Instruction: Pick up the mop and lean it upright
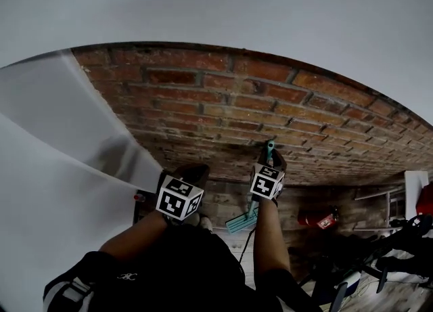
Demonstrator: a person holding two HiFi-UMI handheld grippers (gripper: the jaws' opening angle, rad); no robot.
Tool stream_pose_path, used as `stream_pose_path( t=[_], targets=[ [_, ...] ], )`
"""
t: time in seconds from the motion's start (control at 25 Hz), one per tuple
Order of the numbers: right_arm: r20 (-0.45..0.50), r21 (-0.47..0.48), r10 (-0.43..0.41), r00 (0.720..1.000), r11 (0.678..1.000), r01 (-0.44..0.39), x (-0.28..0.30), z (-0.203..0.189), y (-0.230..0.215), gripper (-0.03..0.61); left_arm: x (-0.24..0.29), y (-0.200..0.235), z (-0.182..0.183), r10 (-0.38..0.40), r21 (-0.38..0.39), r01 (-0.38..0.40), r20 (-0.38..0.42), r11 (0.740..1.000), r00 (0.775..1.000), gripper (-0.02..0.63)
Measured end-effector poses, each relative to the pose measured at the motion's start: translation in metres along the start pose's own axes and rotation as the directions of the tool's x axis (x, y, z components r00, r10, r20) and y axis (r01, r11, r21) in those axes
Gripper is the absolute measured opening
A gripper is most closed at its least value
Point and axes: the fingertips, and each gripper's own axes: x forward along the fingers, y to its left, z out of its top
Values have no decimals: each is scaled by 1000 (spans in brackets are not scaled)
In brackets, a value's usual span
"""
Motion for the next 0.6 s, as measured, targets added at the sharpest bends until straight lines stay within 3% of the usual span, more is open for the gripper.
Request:
stream_pose_path(
  t=[0.28, 0.6],
  targets=[
    [52, -1, 26, 998, 1000, -26, -27, -4, 12, 100, 9, -9, -2, -62, 15, 63, -14, 998, 998, -8],
    [77, 57, 28, 997, 998, -33, -81, -18, -7, 100, 23, -26, 4, -116, 8, 116, 0, 993, 993, -8]
  ],
)
